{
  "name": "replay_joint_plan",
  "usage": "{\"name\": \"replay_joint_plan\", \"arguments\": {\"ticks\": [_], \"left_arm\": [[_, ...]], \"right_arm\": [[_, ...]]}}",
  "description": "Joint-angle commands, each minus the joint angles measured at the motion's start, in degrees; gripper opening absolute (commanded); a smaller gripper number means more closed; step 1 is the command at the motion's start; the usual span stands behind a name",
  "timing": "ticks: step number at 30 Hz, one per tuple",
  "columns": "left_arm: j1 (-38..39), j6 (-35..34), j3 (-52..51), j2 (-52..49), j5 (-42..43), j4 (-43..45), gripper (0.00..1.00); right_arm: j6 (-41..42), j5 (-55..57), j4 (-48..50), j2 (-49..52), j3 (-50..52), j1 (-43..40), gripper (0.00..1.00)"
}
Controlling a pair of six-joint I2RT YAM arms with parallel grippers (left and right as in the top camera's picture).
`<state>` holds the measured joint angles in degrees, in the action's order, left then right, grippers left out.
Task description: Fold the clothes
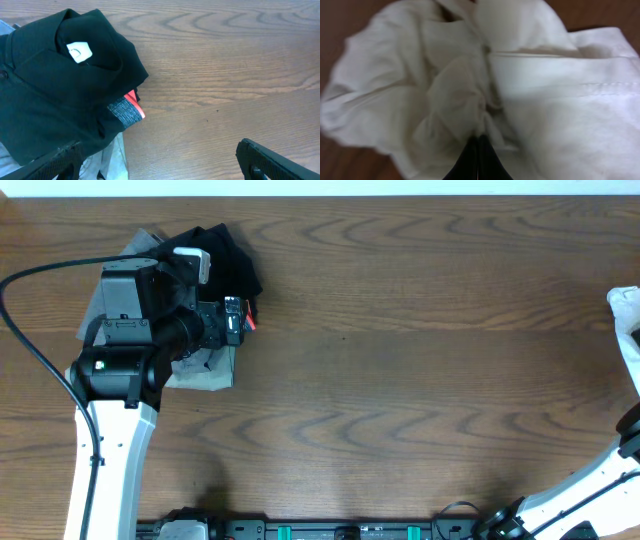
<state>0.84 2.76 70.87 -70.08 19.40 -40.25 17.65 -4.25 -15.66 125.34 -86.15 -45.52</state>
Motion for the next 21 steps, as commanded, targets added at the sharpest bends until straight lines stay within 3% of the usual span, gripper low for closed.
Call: {"name": "replay_joint_plan", "arguments": {"ticks": [1,7,13,17,21], "left_arm": [[0.0,-0.5,1.0,0.2,0.8,0.0,0.98],[0.0,-0.6,1.0,0.2,0.8,0.0,0.98],[0.0,-0.5,1.0,0.2,0.8,0.0,0.98],[0.0,-0.5,1.0,0.2,0.8,0.0,0.98],[0.0,-0.7,1.0,0.2,1.0,0.0,0.98]], "right_arm": [[-2.2,-7.4,-0.5,-6.2,-1.0,0.6,0.01],[-3.3,-9.4,-4.2,-10.7,-1.0,2.8,0.01],[-6.1,-29.5,-3.3,-10.8,-1.0,8.8,0.02],[-9.4,-38.7,-3.0,-10.8,-1.0,17.6,0.01],[-10.8,-34.6,-3.0,-10.8,-1.0,23.9,0.01]]}}
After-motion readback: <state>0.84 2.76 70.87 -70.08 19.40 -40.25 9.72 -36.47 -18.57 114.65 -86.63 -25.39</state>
